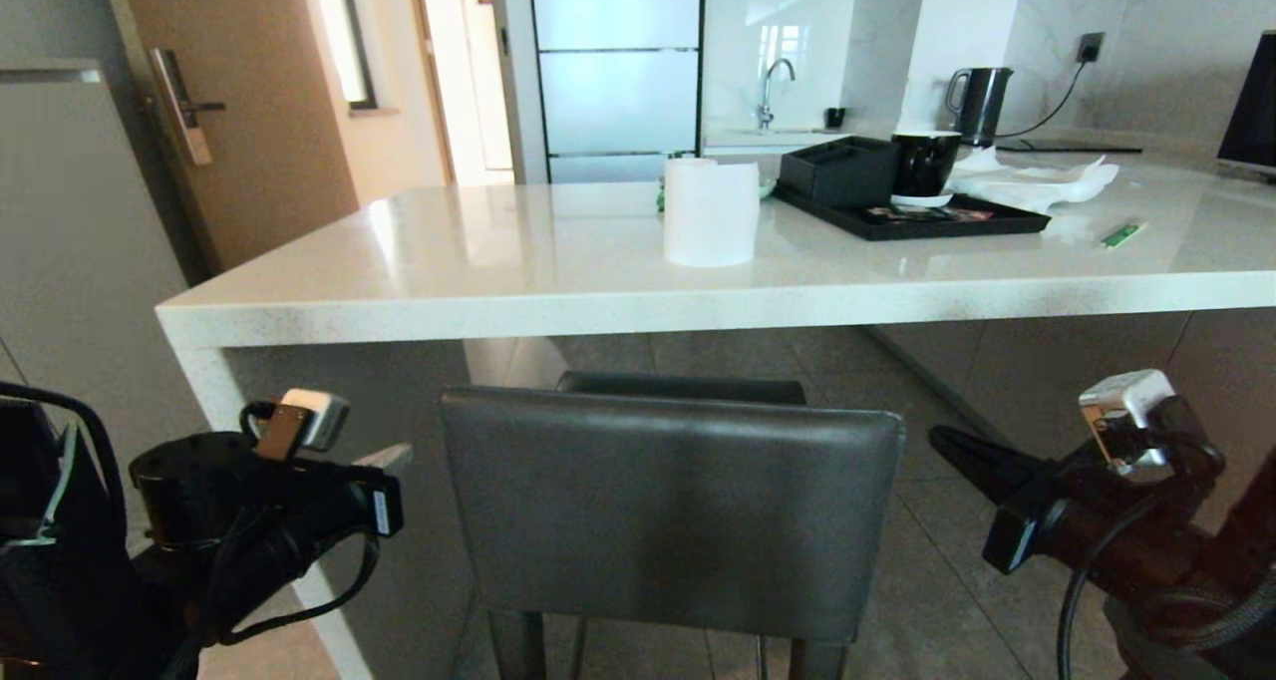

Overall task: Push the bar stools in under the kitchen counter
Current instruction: Pull the gray chair out from under the dining table

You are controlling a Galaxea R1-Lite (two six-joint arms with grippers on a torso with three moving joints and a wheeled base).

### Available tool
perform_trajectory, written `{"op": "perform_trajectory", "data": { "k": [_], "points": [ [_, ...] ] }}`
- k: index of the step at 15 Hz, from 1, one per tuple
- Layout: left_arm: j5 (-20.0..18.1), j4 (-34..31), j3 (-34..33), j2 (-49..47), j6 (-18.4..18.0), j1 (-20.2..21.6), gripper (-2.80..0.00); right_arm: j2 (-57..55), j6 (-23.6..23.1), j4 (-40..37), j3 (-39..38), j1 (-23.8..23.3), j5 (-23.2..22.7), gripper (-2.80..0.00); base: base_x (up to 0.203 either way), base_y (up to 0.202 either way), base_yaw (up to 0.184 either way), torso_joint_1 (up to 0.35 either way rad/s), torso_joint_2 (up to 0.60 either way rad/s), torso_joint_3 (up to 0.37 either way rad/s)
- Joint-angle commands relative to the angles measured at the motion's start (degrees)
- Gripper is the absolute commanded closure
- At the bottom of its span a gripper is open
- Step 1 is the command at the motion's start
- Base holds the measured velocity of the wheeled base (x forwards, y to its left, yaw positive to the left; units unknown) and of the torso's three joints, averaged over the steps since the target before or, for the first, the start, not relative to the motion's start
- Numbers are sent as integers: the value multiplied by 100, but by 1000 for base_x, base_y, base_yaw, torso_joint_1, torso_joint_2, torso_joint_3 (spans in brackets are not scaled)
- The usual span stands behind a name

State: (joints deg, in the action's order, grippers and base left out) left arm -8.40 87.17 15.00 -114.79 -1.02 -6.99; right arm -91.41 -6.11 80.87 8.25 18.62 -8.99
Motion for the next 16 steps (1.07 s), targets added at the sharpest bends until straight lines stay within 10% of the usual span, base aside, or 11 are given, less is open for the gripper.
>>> {"op": "perform_trajectory", "data": {
  "k": [1,16],
  "points": [
    [-4,49,81,-98,5,-140,0,-157,26,46,71,164,125,0,0,0,0,0,0,0],
    [-4,49,487,-187,-107,-956,0,-624,145,51,362,449,337,0,0,0,0,0,0,0]
  ]
}}
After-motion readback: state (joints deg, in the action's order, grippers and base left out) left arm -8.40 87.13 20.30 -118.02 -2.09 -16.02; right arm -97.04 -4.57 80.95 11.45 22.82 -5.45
